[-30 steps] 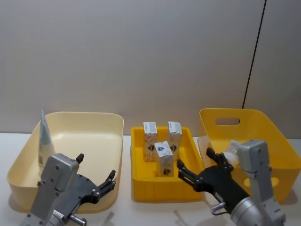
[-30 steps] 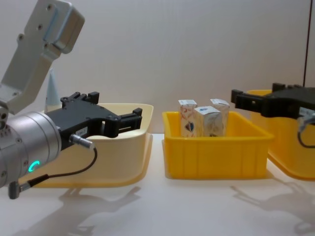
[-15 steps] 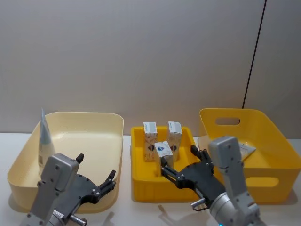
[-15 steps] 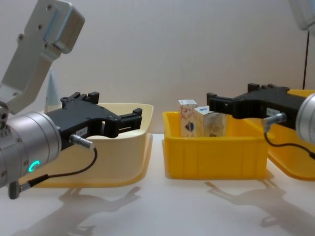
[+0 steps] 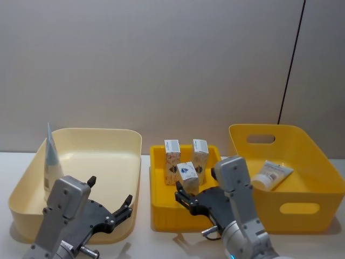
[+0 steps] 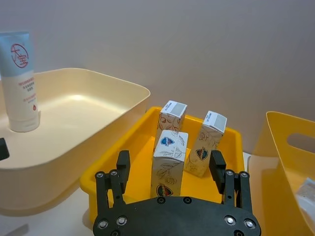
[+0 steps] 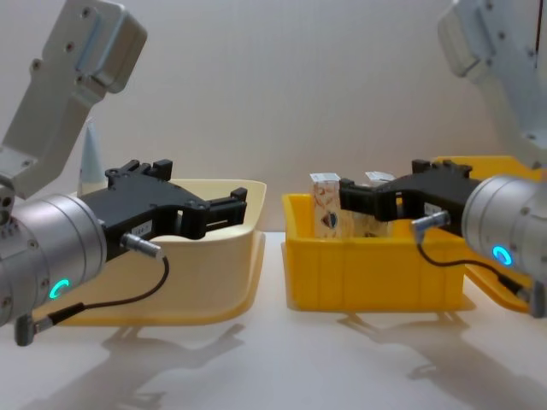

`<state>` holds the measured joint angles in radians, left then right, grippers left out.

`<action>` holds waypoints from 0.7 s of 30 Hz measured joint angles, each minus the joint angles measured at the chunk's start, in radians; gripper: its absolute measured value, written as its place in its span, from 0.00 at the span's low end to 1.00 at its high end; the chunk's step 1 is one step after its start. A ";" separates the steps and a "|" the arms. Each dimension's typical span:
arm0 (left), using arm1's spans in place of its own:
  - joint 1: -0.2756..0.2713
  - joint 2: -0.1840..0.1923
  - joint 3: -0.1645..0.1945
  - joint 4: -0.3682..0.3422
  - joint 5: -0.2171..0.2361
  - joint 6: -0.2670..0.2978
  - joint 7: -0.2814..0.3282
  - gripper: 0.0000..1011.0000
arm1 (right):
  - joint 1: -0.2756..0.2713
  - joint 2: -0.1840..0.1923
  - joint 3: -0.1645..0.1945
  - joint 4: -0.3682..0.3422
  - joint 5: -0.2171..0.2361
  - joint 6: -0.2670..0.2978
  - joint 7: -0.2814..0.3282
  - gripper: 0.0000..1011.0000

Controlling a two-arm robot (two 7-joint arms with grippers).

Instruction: Bimanual collaborative sorting of washing and personal care products

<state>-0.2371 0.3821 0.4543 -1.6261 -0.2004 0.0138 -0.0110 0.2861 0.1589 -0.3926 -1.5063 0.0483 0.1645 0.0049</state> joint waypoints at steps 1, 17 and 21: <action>0.000 0.000 0.000 0.000 0.000 0.000 0.000 0.99 | 0.002 -0.004 -0.001 0.005 -0.004 0.002 -0.005 0.99; 0.000 0.000 0.000 0.000 0.000 0.000 0.000 0.99 | 0.050 -0.088 -0.011 0.128 -0.066 0.002 -0.098 0.99; 0.000 0.000 0.000 0.000 0.000 0.000 0.000 0.99 | 0.063 -0.107 -0.012 0.156 -0.078 -0.009 -0.117 0.99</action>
<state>-0.2372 0.3821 0.4542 -1.6263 -0.2004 0.0138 -0.0110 0.3489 0.0523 -0.4043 -1.3502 -0.0298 0.1552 -0.1118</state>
